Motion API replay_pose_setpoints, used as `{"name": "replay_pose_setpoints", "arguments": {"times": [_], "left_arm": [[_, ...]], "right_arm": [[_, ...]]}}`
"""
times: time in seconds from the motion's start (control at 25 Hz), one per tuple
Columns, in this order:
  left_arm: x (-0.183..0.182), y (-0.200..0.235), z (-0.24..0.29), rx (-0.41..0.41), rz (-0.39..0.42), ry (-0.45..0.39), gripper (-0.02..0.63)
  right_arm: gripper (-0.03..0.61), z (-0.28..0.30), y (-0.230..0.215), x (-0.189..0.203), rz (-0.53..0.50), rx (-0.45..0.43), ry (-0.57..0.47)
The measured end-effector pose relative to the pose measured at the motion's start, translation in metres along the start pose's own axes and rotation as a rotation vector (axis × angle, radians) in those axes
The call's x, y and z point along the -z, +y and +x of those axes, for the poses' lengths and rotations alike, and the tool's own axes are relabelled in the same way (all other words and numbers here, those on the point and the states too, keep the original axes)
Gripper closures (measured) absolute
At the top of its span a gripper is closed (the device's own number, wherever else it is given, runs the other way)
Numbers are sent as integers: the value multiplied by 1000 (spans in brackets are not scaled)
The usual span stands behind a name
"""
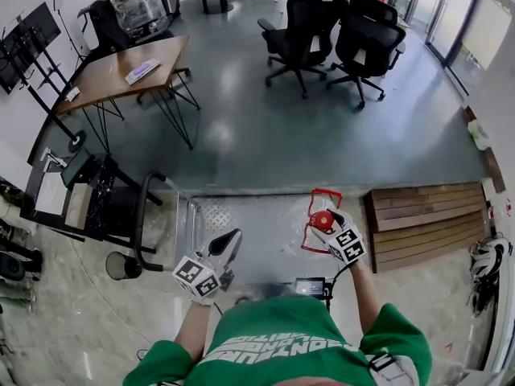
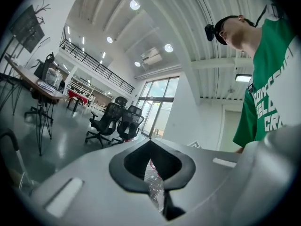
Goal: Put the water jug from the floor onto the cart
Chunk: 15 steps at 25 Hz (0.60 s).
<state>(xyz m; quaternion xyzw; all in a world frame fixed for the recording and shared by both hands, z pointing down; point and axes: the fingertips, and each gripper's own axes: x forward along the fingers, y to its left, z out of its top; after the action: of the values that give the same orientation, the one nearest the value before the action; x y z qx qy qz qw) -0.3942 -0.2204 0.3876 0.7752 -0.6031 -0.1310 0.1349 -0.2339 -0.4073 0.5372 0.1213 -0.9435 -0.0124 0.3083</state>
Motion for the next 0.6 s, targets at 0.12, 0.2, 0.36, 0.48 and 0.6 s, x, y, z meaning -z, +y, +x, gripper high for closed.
{"name": "replay_pose_setpoints", "arguments": {"times": [0.12,0.2,0.36,0.48,0.6], "left_arm": [[1,-10,28,-2,7,22,598],[2,-17,38,-6,9,38,598],[14,-16,45,-31,-9,62,598],[14,-13,47,-63,-8,94,598],[14,-12,52,-73,0,103,598]], "right_arm": [[279,13,-20,6,-49,-23,18],[278,23,-27,12,-71,-45,34],[279,47,-32,27,-103,-93,73],[279,70,-31,37,-110,-122,91],[279,92,-33,49,-98,-140,114]]}}
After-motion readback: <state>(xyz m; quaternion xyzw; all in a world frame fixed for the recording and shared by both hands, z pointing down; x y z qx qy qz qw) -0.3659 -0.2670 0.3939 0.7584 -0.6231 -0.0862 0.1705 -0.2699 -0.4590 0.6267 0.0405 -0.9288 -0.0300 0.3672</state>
